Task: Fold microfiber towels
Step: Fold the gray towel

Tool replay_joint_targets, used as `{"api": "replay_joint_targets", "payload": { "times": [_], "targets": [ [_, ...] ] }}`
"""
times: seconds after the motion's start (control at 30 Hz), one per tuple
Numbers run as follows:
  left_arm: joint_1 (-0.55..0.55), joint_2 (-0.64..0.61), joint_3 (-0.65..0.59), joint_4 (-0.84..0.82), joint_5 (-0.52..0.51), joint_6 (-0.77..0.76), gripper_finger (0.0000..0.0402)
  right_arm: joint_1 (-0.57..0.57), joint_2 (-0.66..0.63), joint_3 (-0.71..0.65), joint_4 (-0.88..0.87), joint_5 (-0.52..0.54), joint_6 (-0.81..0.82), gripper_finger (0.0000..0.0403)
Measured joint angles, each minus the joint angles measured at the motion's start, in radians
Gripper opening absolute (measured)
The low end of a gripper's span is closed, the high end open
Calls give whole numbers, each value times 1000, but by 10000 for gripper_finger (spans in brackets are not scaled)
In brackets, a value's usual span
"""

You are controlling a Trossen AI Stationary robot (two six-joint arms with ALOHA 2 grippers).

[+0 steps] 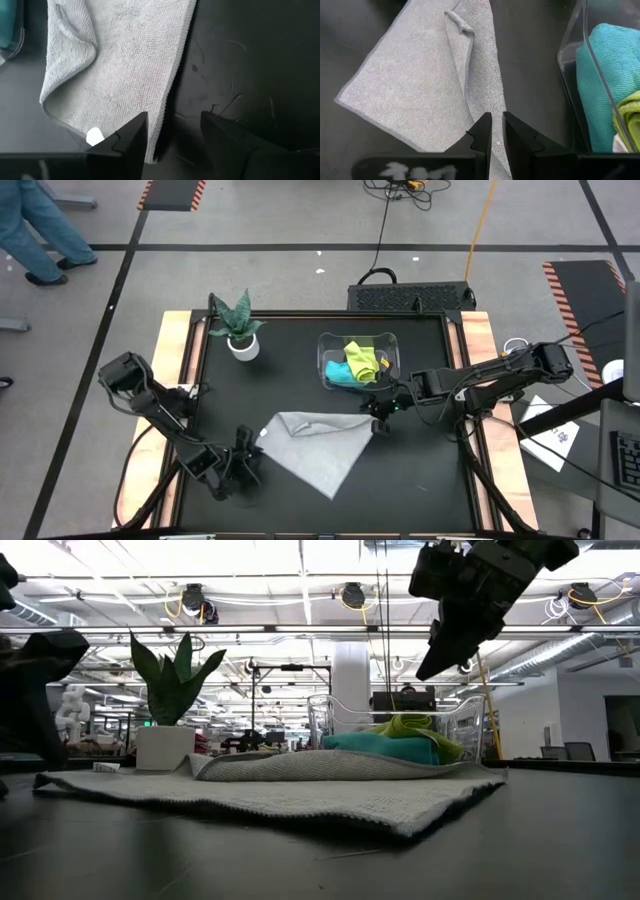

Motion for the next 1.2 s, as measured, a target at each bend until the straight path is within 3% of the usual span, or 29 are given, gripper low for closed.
{"api": "replay_joint_targets", "payload": {
  "times": [0.3,0.43,0.67,0.83,1.03,1.2],
  "targets": [
    [17,86,0,3,-111,73,146,10,0,0,52,0,0,38],
    [34,86,0,2,-106,87,123,23,0,-1,63,0,0,38],
    [35,79,4,83,-48,181,13,63,0,-1,68,-1,1,38],
    [37,72,100,106,-16,221,5,121,0,-2,106,0,11,38],
    [93,71,248,102,-35,263,3,256,1,-63,346,-56,-7,38],
    [179,71,339,93,-33,284,4,382,24,-131,517,16,-62,38]
  ]
}}
